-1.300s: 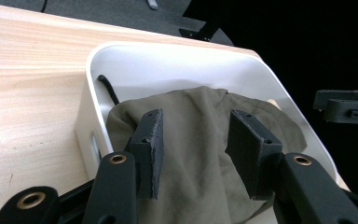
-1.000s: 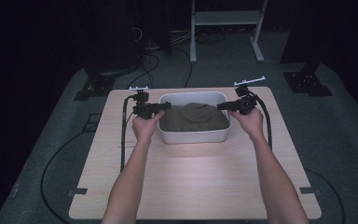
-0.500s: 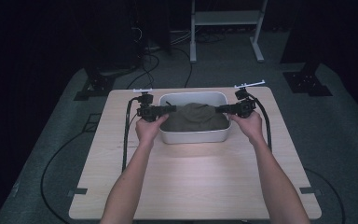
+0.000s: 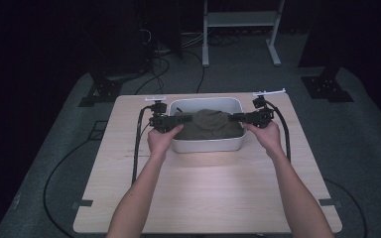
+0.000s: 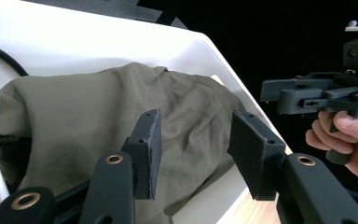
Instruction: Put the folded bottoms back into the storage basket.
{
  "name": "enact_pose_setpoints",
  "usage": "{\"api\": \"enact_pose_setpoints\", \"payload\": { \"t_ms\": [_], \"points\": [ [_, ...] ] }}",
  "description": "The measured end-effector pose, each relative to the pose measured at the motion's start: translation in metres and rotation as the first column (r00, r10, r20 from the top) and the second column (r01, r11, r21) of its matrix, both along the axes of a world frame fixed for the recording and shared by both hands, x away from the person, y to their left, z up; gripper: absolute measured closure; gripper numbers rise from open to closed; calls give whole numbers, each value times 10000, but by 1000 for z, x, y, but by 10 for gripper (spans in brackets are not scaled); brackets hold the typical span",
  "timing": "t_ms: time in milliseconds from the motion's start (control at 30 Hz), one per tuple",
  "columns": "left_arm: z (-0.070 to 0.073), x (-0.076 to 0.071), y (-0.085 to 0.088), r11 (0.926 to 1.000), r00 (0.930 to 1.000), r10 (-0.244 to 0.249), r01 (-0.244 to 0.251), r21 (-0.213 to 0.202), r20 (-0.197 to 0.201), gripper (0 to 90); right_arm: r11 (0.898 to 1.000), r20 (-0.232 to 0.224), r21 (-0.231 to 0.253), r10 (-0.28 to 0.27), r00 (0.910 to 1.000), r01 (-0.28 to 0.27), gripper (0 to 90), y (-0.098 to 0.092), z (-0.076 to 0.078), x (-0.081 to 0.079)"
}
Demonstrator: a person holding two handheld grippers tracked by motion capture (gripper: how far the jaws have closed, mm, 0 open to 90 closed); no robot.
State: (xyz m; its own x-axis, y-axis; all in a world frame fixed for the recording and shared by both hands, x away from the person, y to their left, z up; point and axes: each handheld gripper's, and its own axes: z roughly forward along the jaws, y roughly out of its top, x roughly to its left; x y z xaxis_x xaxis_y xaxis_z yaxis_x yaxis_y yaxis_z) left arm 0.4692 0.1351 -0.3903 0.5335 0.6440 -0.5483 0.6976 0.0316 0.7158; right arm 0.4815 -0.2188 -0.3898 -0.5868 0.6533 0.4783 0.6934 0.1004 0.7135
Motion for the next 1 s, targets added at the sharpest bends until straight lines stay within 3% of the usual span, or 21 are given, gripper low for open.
{"api": "enact_pose_setpoints", "payload": {
  "t_ms": [67, 600, 1000],
  "points": [
    [2, -3, 1, 9999, 9998, -97, 99, -107, 181, 525, 10000, -123, 22, 71, 9999, -71, 544, -1, -2, -2],
    [11, -15, -6, 9974, 9978, -594, 605, -394, 281, 475, 9973, -150, 472, 569, 9983, -562, 459, -4, 5, -18],
    [11, -23, -4, 9953, 9968, -756, 771, -588, 274, 430, 9959, -69, 656, 623, 9980, -617, 427, -25, 7, -29]
  ]
}}
